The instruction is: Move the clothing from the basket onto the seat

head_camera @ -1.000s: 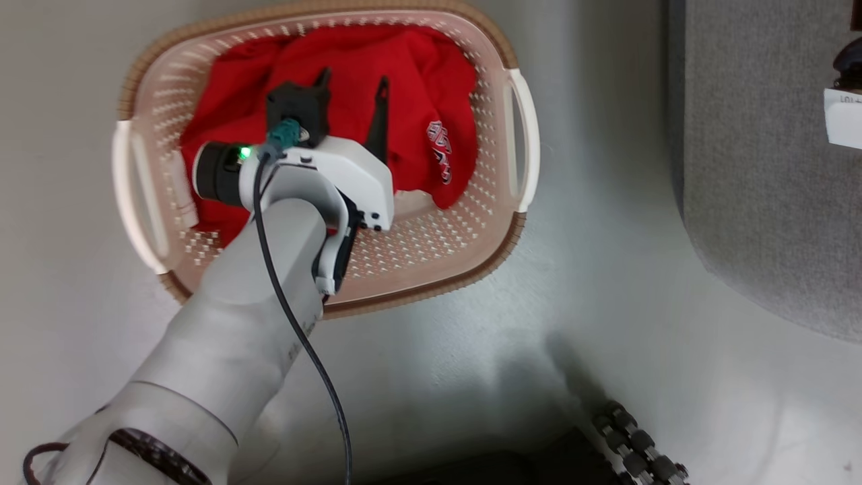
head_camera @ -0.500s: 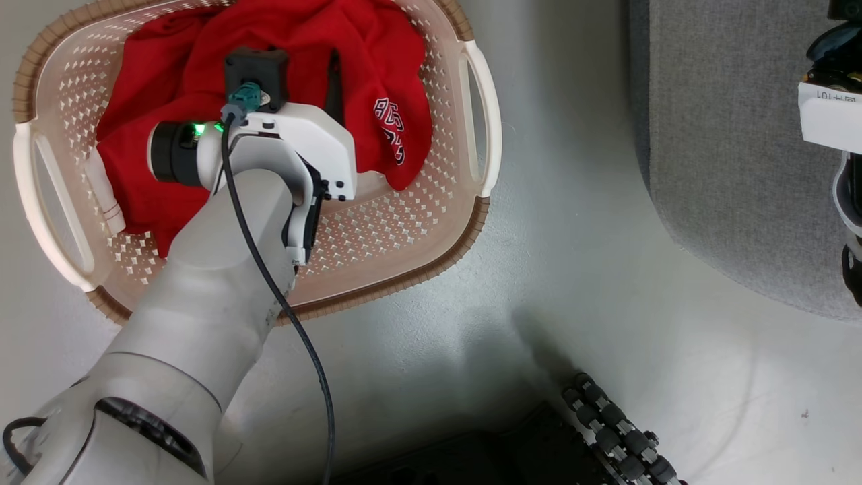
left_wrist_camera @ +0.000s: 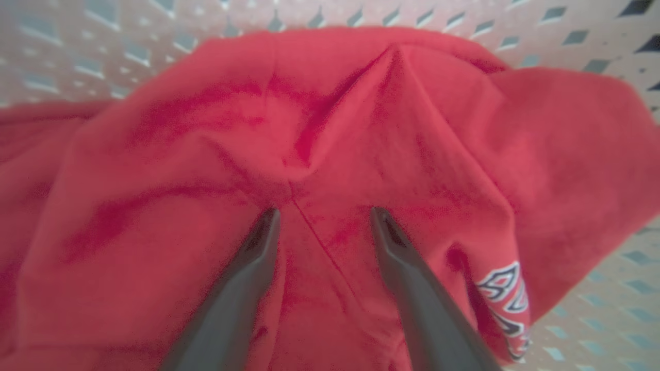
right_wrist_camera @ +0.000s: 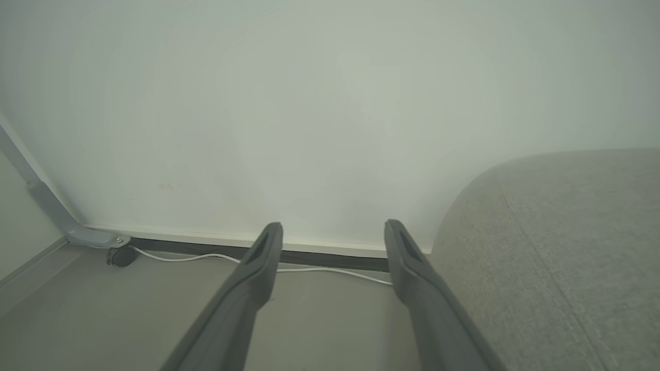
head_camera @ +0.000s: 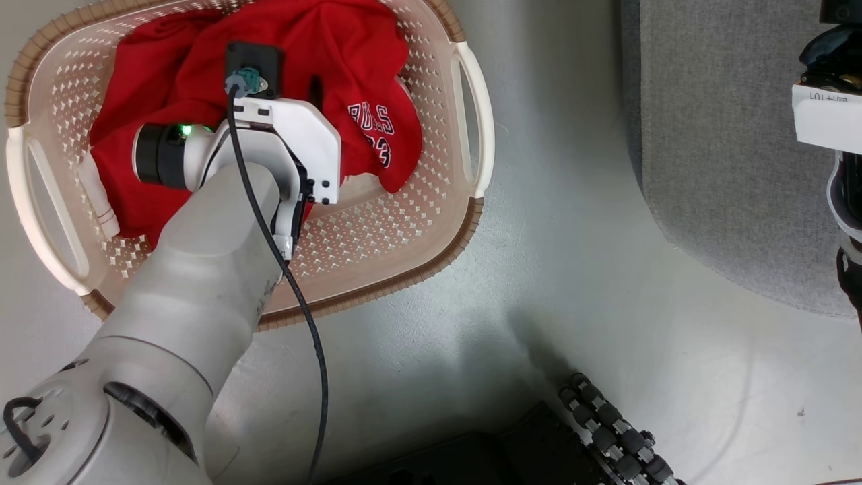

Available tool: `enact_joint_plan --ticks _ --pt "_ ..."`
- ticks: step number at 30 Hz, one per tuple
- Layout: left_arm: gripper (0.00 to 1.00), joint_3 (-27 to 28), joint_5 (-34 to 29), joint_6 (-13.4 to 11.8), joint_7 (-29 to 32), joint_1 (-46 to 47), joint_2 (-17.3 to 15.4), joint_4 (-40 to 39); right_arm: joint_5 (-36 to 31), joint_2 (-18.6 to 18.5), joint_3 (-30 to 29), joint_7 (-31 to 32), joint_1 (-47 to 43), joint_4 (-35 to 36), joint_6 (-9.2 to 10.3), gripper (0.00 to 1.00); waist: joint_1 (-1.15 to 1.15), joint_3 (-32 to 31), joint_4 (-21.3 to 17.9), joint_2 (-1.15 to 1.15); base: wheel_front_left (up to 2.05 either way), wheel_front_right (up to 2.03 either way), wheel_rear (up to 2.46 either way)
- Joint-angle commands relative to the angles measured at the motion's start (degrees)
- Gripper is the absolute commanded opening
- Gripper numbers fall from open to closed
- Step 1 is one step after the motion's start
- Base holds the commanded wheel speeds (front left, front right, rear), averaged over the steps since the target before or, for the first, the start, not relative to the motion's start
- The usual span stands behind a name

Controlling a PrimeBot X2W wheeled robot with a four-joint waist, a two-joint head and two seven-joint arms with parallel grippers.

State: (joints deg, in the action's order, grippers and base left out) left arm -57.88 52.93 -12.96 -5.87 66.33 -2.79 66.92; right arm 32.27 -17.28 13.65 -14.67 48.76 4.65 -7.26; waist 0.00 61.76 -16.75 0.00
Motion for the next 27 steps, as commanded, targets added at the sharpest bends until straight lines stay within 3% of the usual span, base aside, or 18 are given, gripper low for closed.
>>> enact_joint_plan --ticks 1,6,13,27 --pt "0.00 -0.3 0.4 -0.4 0.5 0.0 -0.1 -0.2 0.6 -0.2 0.0 -0.3 -3.0 1.0 -0.23 1.00 0.00 -0.1 0.0 0.00 0.00 0.00 0.00" --pt "0.00 -2.9 1.3 -0.1 2.1 -0.1 -0.1 0.1 0.8 -0.5 -0.5 -0.3 -2.9 0.8 -0.23 1.00 0.00 -0.5 0.3 0.00 0.00 0.00 0.00" --pt "0.00 -4.0 3.3 0.8 -1.8 -1.0 -0.1 -0.3 0.8 -0.5 -1.2 -0.3 -2.2 0.1 -0.23 1.00 0.00 -2.4 0.5 0.00 0.00 0.00 0.00" --pt "0.00 -6.7 5.9 2.1 -9.0 -8.4 -0.1 -5.9 -0.7 -2.9 -1.0 -0.3 -7.4 -4.2 -0.23 1.00 0.00 -17.2 5.2 0.00 0.00 0.00 0.00"
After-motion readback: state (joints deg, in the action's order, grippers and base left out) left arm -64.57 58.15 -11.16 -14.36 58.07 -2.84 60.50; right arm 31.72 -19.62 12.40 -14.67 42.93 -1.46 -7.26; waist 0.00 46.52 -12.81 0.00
